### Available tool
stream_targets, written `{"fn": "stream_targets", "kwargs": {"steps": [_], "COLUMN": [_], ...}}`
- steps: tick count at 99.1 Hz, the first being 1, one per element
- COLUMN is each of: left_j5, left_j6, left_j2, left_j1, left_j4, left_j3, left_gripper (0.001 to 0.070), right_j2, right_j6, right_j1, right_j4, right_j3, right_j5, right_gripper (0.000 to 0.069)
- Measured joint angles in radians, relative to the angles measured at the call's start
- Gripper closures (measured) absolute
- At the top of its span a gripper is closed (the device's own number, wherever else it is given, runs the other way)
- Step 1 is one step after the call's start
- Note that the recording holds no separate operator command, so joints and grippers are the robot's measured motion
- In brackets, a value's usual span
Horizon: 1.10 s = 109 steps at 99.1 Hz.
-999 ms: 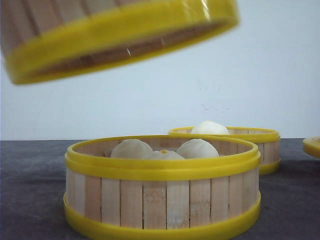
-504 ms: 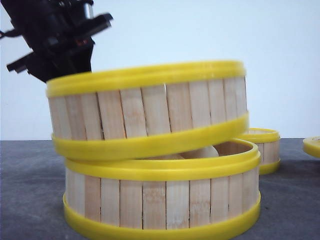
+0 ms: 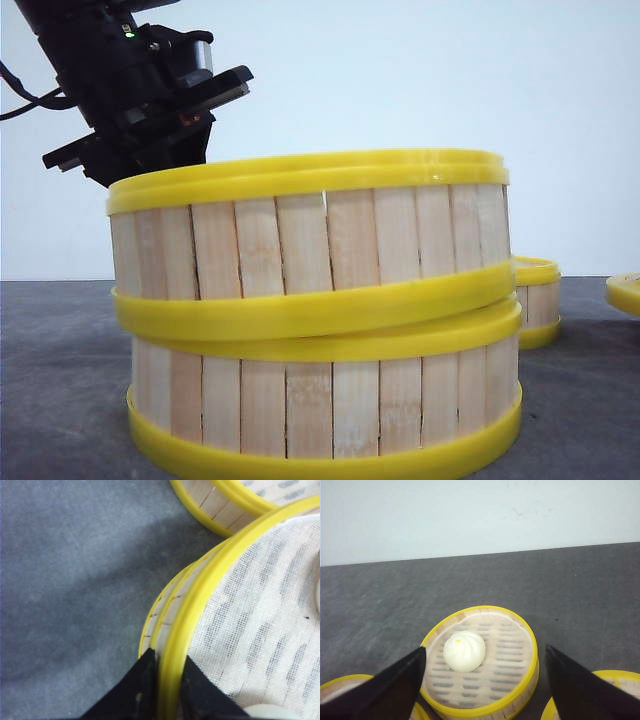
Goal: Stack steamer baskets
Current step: 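Open the left gripper and raise it away from the stack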
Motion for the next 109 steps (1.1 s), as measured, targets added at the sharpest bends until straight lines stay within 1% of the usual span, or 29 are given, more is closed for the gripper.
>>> {"fn": "stream_targets", "kwargs": {"steps": [20, 34, 47, 61, 109], "left_j5": [-0.011, -0.041, -0.075, -0.076, -0.069], "left_j6": [0.001, 0.004, 0.000, 0.011, 0.012], "left_j2": [0.010, 0.010, 0.014, 0.043, 0.063], "left_j1": [-0.011, -0.013, -0.012, -0.014, -0.047], "left_j4": [-0.052, -0.069, -0.086, -0.157, -0.159], "left_j3": [0.057, 0.124, 0.135, 0.135, 0.135], "left_gripper": [0.0682, 0.0682, 0.0682, 0.0682, 0.0682], "right_j2": [0.000, 0.001, 0.003, 0.005, 0.006], "right_j6": [0.000, 0.000, 0.000, 0.000, 0.000], "right_j1": [0.000, 0.000, 0.007, 0.011, 0.011], "right_j4": [-0.003, -0.003, -0.010, -0.010, -0.012], "right_j3": [0.000, 0.000, 0.000, 0.000, 0.000], "right_j5": [0.000, 0.000, 0.000, 0.000, 0.000], "right_gripper": [0.0222, 0.0222, 0.0222, 0.0222, 0.0222]}}
